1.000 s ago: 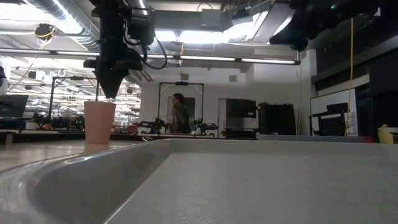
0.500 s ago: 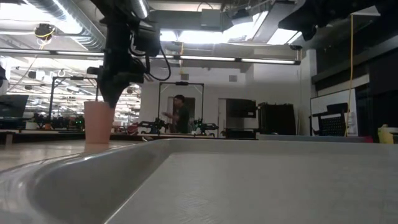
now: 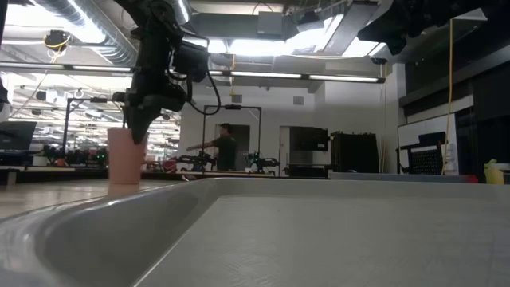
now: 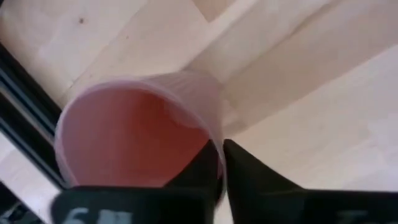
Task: Pick and place plate/cup/fork/spoon on tray
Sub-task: Put the pink cup on the top left of the gray tray
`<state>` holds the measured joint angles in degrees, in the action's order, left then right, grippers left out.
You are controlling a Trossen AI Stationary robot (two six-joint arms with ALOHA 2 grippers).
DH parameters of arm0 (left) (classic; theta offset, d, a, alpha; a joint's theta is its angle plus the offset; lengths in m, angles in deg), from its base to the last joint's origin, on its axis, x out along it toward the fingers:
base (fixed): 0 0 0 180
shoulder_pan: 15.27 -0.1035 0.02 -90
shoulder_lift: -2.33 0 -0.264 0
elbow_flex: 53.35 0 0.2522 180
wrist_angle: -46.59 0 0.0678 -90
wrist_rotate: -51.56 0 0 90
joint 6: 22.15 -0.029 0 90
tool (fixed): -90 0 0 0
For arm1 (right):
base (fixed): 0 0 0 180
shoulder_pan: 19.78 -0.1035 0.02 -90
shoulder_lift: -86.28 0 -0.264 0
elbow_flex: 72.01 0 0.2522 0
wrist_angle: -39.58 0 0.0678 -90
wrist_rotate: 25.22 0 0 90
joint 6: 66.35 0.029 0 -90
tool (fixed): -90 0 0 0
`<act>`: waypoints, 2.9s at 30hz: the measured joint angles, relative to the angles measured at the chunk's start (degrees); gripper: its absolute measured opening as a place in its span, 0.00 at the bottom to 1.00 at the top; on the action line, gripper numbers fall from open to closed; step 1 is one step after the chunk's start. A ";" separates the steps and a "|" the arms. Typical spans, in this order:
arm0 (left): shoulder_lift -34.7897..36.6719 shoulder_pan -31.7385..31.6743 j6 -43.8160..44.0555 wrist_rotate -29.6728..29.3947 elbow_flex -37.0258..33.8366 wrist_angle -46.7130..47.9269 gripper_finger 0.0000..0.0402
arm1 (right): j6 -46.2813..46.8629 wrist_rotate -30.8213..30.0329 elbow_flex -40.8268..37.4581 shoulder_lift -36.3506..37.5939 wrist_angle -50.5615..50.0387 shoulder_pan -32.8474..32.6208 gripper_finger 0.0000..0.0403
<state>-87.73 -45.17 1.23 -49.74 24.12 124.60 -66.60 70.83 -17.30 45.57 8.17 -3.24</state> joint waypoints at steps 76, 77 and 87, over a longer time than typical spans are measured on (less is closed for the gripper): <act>-32.28 45.54 3.06 3.26 48.48 -4.27 0.05 | 5.55 43.08 -0.02 25.62 -8.26 -4.90 0.11; -32.28 45.54 3.06 3.24 48.48 -4.27 0.05 | 5.55 43.08 -0.02 25.62 -8.26 -4.90 0.11; -32.28 45.60 3.06 2.31 48.46 -4.33 0.06 | 4.26 42.91 -0.02 25.62 -10.34 -4.90 0.11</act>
<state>-120.01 0.43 4.28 -47.42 72.58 120.27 -62.34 113.73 -17.32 71.19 -2.17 -8.14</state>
